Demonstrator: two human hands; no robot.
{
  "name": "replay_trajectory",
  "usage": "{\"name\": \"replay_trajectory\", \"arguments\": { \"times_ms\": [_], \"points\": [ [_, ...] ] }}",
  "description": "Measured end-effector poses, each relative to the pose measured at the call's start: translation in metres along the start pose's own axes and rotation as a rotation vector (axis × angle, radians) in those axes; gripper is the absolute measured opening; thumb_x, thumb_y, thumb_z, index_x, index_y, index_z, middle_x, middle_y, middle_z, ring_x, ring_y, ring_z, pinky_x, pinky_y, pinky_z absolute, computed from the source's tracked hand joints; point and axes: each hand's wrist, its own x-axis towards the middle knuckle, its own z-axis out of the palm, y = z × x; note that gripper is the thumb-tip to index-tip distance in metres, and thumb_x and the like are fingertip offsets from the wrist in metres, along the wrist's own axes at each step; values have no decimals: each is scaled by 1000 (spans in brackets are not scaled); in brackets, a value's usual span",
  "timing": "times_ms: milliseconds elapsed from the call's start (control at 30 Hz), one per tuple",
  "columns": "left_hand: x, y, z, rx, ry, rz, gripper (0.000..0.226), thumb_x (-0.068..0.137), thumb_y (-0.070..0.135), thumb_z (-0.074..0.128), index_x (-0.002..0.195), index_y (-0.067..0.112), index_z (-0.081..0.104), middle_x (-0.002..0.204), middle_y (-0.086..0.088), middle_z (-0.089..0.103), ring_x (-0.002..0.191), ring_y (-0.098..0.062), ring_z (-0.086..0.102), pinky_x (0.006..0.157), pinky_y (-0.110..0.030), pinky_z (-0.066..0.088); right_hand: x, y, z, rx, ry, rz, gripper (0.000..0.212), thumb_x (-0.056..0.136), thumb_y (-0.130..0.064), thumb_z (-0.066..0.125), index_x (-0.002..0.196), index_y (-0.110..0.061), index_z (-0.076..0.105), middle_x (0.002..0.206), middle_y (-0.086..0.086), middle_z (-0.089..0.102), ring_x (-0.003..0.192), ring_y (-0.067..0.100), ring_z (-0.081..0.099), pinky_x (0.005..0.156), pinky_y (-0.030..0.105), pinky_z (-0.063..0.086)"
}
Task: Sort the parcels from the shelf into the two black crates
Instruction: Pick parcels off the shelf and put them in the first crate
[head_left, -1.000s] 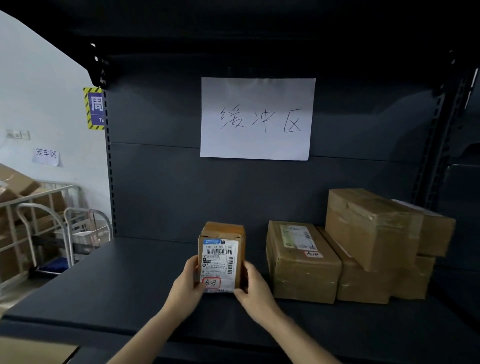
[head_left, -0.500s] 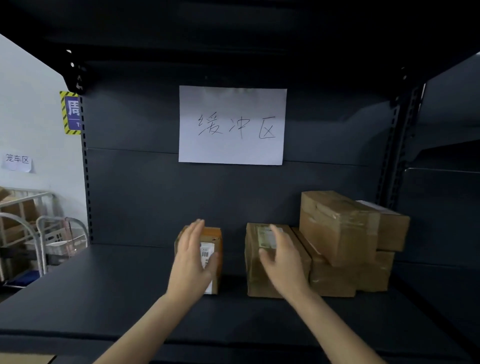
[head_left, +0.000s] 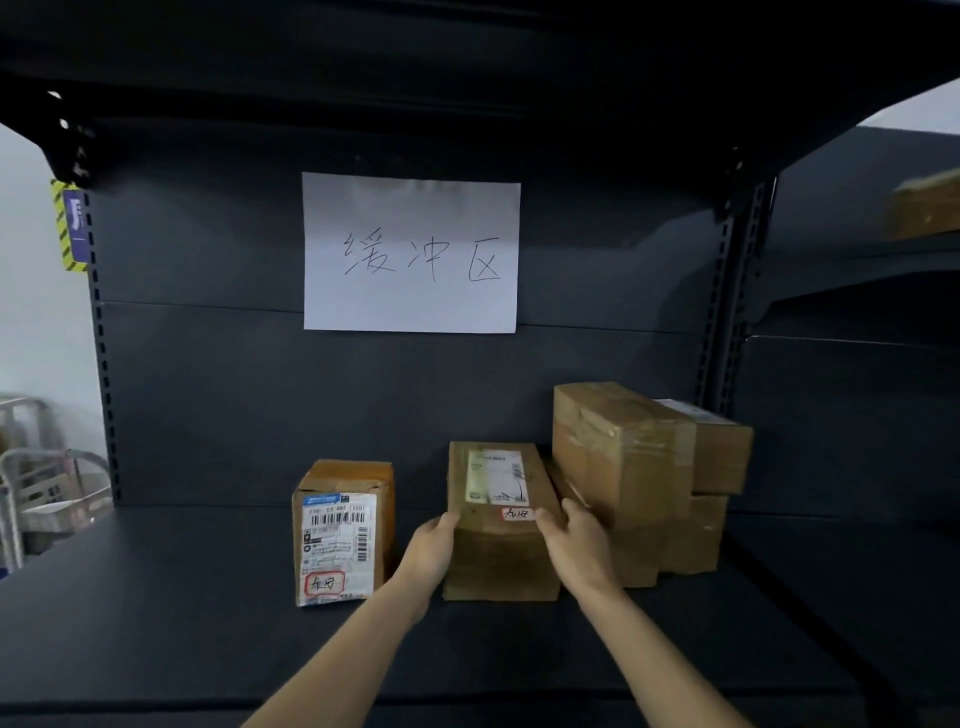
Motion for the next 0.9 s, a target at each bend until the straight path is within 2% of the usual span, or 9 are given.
{"name": "replay_trajectory", "arguments": {
  "times_ms": [100,167,233,300,400,467,567,733,900],
  "points": [
    [-9,-5,-7,33,-57,106,33,100,34,34,128,25,49,109,8,57,99,-9,52,76,-23,39,1,3,-6,161,-22,53,49,94,-23,51,139,-5,38,142,9,44,127,21,43,107,37,35],
    [-16,-8,-13,36,-75,183,30,99,33,37,128,36,44,114,14,53,108,-7,46,90,-24,34,-1,5,-8,253,-47,36,44,93,-12,52,136,-10,43,137,5,49,115,13,47,99,30,38],
    [-21,-12,-20,63,-70,288,37,98,34,41,133,41,37,120,22,47,116,-2,38,98,-25,27,-4,9,-8,326,-54,7,46,90,-7,54,135,-15,45,133,2,51,114,12,47,96,28,39],
    [-26,-16,-25,123,-69,383,47,96,33,44,140,41,27,123,30,40,120,3,32,101,-23,24,-7,14,-6,371,-42,-28,47,89,-5,55,134,-16,47,132,1,53,118,14,48,100,31,40],
    [-30,-17,-30,206,-90,480,51,97,22,45,135,49,25,121,43,40,119,15,36,98,-7,29,-12,18,-1,369,7,-82,47,88,-2,56,132,-16,49,129,2,53,116,16,50,101,33,41],
    [-30,-18,-32,282,-82,529,58,96,12,46,135,48,24,128,40,39,121,17,36,98,-2,32,-17,20,2,323,28,-135,49,87,0,56,133,-19,49,127,2,52,111,13,52,98,30,43],
    [-30,-23,-32,403,-31,556,73,92,0,47,145,38,13,137,28,34,128,8,31,107,-16,30,-24,25,8,224,34,-193,56,87,0,57,137,-20,42,127,1,48,110,10,51,99,28,43],
    [-32,-45,-29,594,72,549,81,89,1,52,146,37,8,139,22,34,131,0,32,108,-23,29,-37,40,20,97,5,-188,64,86,0,58,142,-20,33,133,0,42,125,15,44,107,33,38],
    [-28,-61,-33,792,143,480,87,88,10,57,147,34,-2,151,6,33,134,-14,40,106,-32,38,-40,54,28,25,-33,-155,68,85,-3,61,143,-18,30,141,2,40,130,17,40,110,34,34]
  ]
}}
